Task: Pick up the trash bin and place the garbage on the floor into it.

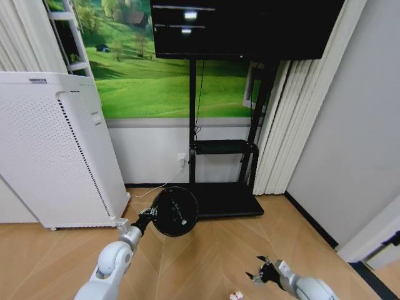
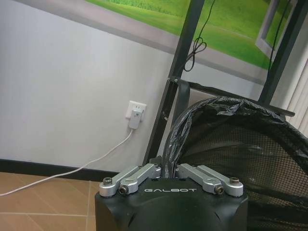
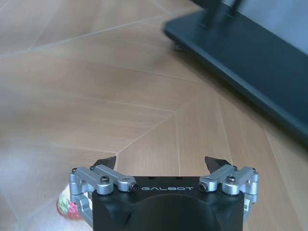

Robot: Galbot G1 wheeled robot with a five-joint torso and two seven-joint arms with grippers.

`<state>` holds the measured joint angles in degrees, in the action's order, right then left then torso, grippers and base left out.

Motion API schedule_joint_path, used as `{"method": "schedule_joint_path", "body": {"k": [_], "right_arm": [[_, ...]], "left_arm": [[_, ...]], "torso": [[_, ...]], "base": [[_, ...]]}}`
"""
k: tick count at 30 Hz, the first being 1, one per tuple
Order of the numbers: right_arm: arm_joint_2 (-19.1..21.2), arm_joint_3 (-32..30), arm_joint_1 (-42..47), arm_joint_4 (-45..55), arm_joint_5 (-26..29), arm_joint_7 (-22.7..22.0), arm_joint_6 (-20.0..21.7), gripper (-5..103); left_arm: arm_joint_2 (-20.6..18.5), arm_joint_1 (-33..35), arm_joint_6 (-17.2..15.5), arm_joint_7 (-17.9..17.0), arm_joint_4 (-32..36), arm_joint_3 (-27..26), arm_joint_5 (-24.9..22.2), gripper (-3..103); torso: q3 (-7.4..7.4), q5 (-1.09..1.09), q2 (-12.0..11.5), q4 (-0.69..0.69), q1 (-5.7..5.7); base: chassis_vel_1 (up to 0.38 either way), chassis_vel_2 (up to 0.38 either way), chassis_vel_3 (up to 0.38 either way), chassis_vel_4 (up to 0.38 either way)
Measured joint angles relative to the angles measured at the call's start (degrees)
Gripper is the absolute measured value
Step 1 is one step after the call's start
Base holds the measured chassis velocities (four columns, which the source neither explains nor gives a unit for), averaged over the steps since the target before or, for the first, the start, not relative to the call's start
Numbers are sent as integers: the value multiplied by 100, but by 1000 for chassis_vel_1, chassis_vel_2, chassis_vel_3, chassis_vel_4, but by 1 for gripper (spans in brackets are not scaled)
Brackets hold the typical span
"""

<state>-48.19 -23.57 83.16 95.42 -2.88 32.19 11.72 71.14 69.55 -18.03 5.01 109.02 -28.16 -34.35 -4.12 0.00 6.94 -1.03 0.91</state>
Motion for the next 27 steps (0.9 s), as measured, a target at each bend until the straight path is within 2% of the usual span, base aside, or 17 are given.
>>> {"method": "schedule_joint_path", "body": {"k": [2, 4, 5, 7, 12, 15, 27], "right_arm": [[178, 353, -133, -4, -742, 294, -253, 100], [276, 602, -206, -12, -1143, 402, -417, 100], [276, 602, -206, -12, -1143, 402, -417, 100], [296, 865, -271, -11, -1671, 428, -632, 100], [284, 1031, -260, -8, -1952, 314, -799, 100], [227, 1151, -238, 56, -2357, 339, -1019, 100], [261, 1857, -613, -211, -2877, 502, -1139, 100]], "left_arm": [[13, 11, -9, 1, 3, -18, -15, 5], [33, 14, -12, 0, 5, -17, -16, 5], [33, 14, -12, 0, 5, -17, -16, 5], [41, 34, -24, -7, 42, 18, -16, 5], [34, 53, -33, -11, 70, 31, -11, 5], [29, 54, -52, -16, 70, 51, -55, 5], [9, 72, -86, -69, 80, 172, -114, 5]], "torso": [[0, 0, 0, 2, 0], [0, 0, 0, 1, 0], [0, 0, 0, 1, 0], [0, 0, 0, -1, 0], [0, 0, 0, 0, 0], [0, 0, 0, -1, 0], [0, 0, 0, 0, 0]], "base": [[0, 0, 0, 0], [0, 0, 0, 0], [0, 0, 0, 0], [0, 0, 0, 0], [0, 0, 0, 0], [0, 0, 0, 0], [0, 0, 0, 0]]}}
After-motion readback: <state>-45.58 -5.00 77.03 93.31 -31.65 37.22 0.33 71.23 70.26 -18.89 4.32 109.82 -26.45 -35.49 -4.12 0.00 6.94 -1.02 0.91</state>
